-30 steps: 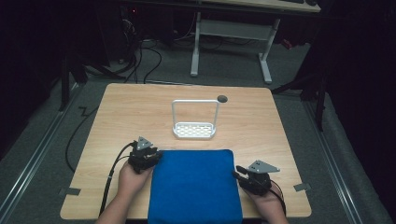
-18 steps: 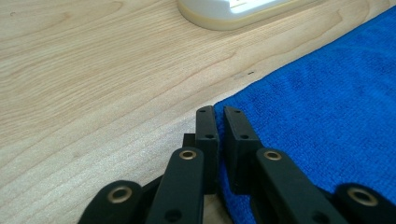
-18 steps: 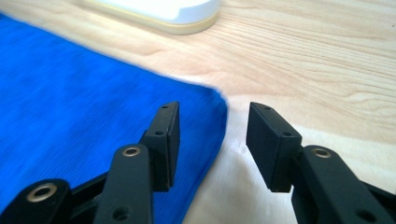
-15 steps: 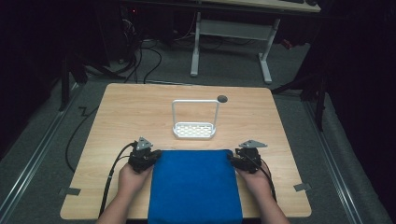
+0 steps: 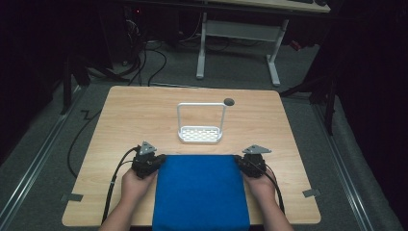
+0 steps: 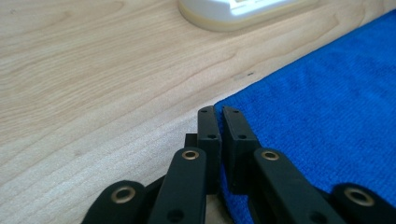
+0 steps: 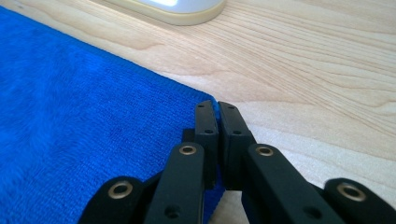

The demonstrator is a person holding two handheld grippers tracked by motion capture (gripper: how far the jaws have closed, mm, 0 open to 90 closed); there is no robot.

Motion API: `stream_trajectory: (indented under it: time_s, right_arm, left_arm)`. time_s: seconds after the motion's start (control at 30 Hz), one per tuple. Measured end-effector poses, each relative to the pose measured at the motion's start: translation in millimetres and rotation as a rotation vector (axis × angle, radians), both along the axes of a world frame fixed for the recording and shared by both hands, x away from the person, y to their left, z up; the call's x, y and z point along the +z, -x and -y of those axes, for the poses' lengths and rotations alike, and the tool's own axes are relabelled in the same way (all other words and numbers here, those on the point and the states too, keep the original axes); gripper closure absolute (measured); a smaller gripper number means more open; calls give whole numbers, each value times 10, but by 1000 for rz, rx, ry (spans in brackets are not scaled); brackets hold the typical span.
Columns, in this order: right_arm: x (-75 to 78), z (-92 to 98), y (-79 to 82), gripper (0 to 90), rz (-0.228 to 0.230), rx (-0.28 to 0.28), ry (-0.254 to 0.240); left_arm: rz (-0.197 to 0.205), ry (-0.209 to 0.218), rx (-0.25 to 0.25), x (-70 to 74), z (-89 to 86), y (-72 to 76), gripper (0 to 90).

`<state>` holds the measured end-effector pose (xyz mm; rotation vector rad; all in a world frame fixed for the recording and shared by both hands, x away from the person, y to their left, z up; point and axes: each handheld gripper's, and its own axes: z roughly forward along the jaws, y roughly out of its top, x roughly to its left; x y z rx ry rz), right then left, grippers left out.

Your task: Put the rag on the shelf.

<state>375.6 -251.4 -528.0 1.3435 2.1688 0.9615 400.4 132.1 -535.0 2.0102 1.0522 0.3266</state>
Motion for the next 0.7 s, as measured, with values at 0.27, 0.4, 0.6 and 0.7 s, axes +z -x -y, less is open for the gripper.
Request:
stream_trajectory:
  time_s: [0.27,0.4,0.6,0.7]
  right_arm:
    - [162,9,165,883,84,21,-62]
    - [233,9,200,884,106,13,-98]
    - [316,5,239,884,141,-2,-134]
    - [355,-3,261,884,160,0,-140]
  left_arm:
    - [72,80,5,103,-67,111,871]
    - [117,102,10,201,-98,185,871]
    - [157,152,30,305,-167,245,871]
    - [170,169,35,338,-181,264,871]
